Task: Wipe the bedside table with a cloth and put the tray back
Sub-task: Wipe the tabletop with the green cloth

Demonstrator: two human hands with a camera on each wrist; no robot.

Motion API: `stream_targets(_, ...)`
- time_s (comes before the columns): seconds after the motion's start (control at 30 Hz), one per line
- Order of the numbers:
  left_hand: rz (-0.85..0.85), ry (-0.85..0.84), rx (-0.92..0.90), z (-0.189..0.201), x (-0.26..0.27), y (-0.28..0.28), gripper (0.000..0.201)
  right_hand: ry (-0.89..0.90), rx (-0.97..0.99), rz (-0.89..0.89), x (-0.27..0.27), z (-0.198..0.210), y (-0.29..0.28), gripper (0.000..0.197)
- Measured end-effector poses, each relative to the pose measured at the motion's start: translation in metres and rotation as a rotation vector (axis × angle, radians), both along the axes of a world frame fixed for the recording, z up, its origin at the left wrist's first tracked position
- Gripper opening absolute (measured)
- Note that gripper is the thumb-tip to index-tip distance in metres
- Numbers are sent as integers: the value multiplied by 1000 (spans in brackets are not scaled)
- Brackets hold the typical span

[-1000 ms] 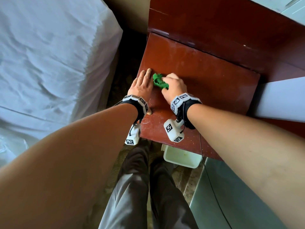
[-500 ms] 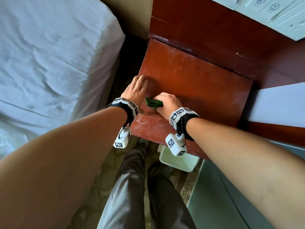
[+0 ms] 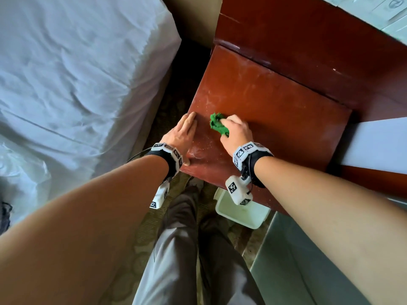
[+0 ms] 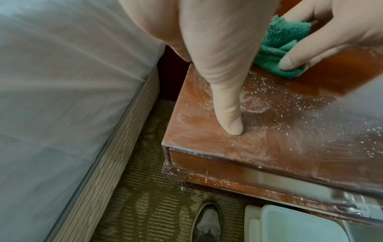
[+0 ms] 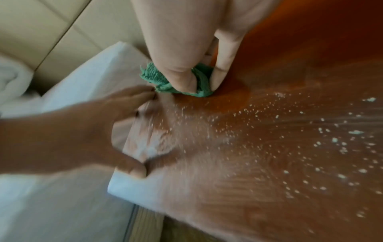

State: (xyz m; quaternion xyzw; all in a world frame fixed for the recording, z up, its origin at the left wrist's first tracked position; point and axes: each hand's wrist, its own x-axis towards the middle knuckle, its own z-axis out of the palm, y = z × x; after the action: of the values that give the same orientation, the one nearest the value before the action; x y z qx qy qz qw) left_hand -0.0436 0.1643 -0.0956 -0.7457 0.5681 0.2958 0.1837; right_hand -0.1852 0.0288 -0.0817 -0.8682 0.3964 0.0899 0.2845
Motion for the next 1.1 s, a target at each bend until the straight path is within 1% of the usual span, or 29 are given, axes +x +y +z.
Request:
stream_targets(0.17, 65, 53, -29, 4, 1, 4, 153, 39, 110, 368, 2, 2, 20, 46)
stream_targets(0.2, 68, 57, -38, 4, 1, 5, 154, 45, 122, 408, 4, 3, 21, 46)
stream_targets(0.27, 68, 58, -41, 4, 2, 5, 154, 43, 125, 416, 8, 3, 16, 47)
stream_targets(0.33, 61, 53, -34, 2, 3, 6, 154, 29, 106, 354, 12, 1, 6, 46)
stream_targets(0.43, 45, 45, -40, 2, 3, 6, 156, -43, 28, 162, 19, 0, -17, 37)
stream_targets(0.5, 53, 61, -44, 3, 4, 6, 155, -81, -40, 28, 27, -1, -33, 35)
stream_targets(0.6, 42, 51, -45, 4, 3, 5, 153, -54, -123, -166, 43, -3, -51, 32)
stream_targets(0.67, 39, 46, -42, 3, 4, 5, 153, -51, -151, -202, 52, -3, -49, 28)
stream_targets(0.73, 37, 49, -39, 3, 4, 5, 152, -58, -140, -153, 56, -3, -40, 24)
stream_targets(0.8, 36, 46, -39, 3, 3, 5, 152, -47, -106, -61, 56, -1, -28, 29)
stream_targets(0.87, 47, 41, -37, 5, 1, 5, 150, -25, -65, 96, 52, 1, -17, 37)
stream_targets(0.93, 67, 54, -32, 5, 0, 4, 145, -6, -24, 278, 45, 2, -8, 42)
stream_targets(0.97, 64, 53, -29, 6, 0, 4, 142, 8, -11, 342, 40, 3, -5, 44)
stream_targets(1.1, 82, 54, -40, 7, 1, 6, 131, 46, -1, 493, 31, 3, -9, 46)
